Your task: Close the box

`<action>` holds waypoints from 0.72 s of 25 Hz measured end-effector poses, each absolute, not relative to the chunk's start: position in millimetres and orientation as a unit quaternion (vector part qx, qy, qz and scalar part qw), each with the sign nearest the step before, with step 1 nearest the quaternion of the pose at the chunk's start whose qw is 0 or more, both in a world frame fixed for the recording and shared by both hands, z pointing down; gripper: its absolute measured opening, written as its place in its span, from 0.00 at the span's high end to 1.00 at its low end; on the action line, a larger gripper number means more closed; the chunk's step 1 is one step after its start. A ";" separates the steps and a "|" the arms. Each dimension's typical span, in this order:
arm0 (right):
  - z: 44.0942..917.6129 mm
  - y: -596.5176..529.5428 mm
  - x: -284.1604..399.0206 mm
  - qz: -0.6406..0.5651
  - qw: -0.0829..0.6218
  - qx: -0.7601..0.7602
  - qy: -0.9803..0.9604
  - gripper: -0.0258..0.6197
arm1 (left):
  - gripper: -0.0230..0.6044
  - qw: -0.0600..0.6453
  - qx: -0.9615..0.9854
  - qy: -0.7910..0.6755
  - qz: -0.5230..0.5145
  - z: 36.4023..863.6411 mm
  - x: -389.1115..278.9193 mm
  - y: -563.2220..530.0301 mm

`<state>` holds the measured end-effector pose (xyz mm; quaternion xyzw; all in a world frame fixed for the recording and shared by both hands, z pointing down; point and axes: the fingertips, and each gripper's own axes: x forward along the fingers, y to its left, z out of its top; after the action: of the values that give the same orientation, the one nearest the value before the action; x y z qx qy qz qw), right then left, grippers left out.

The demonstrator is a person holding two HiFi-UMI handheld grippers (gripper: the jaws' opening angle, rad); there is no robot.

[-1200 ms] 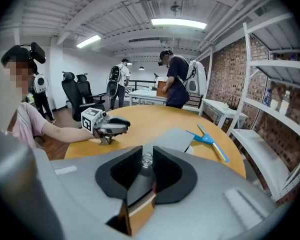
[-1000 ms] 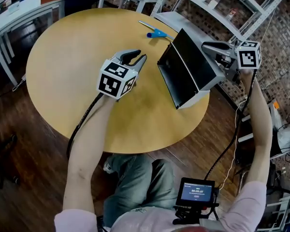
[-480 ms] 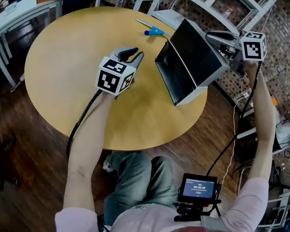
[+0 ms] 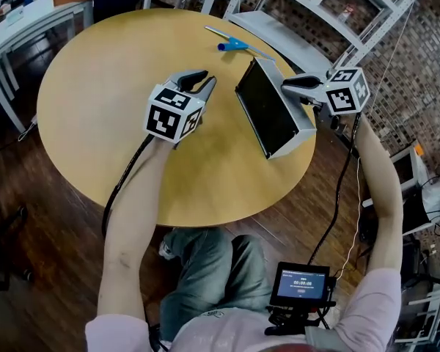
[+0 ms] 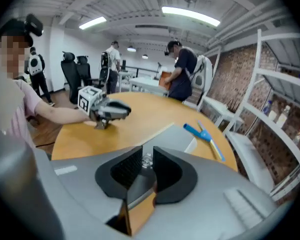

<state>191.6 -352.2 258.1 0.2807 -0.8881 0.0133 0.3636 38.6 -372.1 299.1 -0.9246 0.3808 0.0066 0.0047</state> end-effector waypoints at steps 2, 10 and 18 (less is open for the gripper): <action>262.7 -353.2 191.7 -0.030 0.370 0.283 -0.884 0.85 | 0.85 -0.002 -0.925 0.380 -0.002 301.7 40.0 -372.7; 182.1 -350.3 197.9 -0.163 0.215 0.338 -0.902 0.74 | 0.85 -0.010 -0.916 0.400 -0.011 305.3 33.4 -378.0; 114.8 -324.9 361.8 -0.199 -0.179 0.566 -0.780 0.74 | 0.85 -0.013 -0.909 0.417 -0.023 307.6 29.5 -380.8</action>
<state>361.8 -324.9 114.8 0.5662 -0.7796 -0.1993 -0.1788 29.5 -380.8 307.6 -0.9085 0.4169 -0.0233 -0.0129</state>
